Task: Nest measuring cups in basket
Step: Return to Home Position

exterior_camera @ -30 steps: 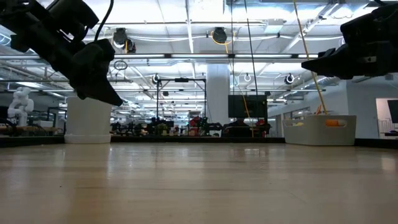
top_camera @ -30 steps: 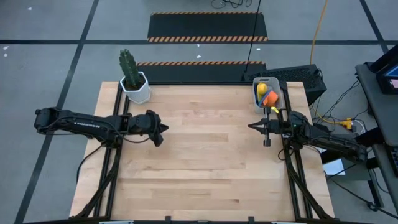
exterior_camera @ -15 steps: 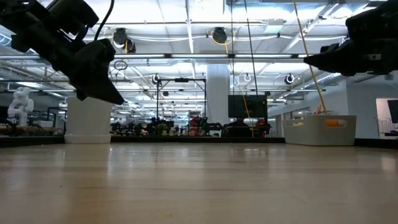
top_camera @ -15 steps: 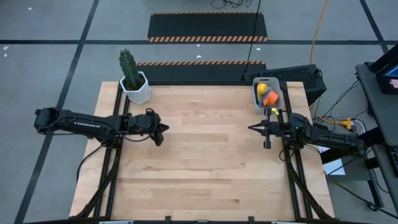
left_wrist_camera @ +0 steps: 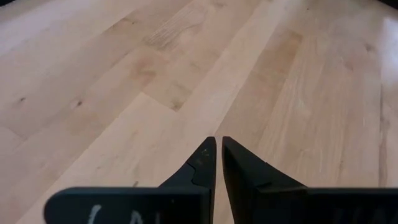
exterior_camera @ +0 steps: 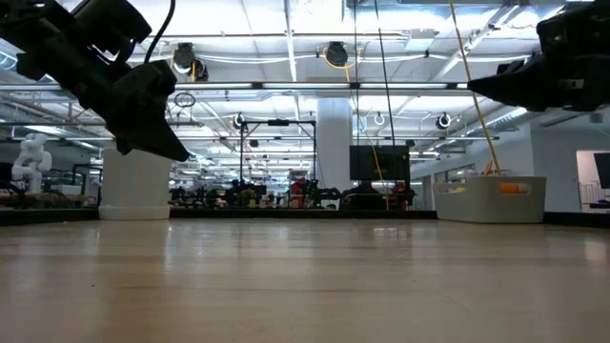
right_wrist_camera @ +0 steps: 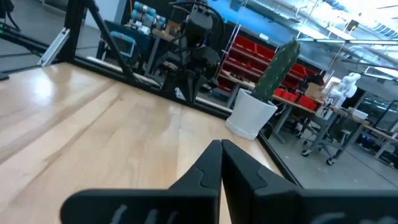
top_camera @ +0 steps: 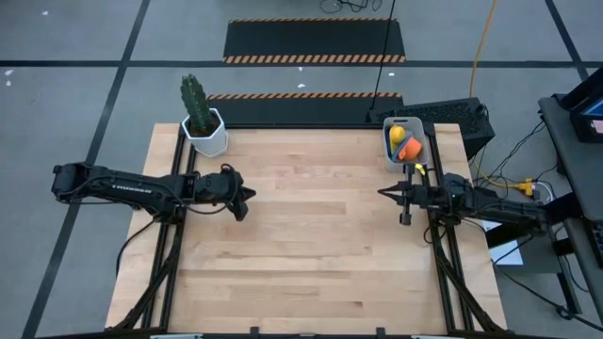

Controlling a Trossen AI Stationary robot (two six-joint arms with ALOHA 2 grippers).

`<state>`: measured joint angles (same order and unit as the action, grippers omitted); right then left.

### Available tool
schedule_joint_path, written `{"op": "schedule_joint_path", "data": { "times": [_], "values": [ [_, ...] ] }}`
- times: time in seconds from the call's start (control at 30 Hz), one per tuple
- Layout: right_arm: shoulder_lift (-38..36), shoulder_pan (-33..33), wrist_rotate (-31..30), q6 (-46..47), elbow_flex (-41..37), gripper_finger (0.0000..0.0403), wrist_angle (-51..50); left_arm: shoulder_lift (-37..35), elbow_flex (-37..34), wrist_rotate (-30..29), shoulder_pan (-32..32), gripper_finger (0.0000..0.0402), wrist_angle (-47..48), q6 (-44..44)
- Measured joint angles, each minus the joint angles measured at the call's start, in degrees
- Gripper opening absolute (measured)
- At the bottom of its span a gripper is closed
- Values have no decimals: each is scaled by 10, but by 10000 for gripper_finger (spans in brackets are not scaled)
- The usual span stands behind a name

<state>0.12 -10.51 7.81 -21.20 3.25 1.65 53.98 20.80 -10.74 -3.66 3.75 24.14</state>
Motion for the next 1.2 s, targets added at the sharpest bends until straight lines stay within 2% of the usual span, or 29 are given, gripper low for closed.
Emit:
{"op": "schedule_joint_path", "data": {
  "times": [0.57, 0.83, 1.2],
  "values": [
    [0, 87, -22, 1, 16, 0, -11, -9, 0, 2, 0, 30, 8, 19],
    [0, 123, -78, -7, 5, 0, 0, -9, 0, 2, 0, 30, 8, 19],
    [0, 140, -87, -17, 5, 0, 6, -9, 0, 2, 0, 30, 8, 16]
  ]
}}
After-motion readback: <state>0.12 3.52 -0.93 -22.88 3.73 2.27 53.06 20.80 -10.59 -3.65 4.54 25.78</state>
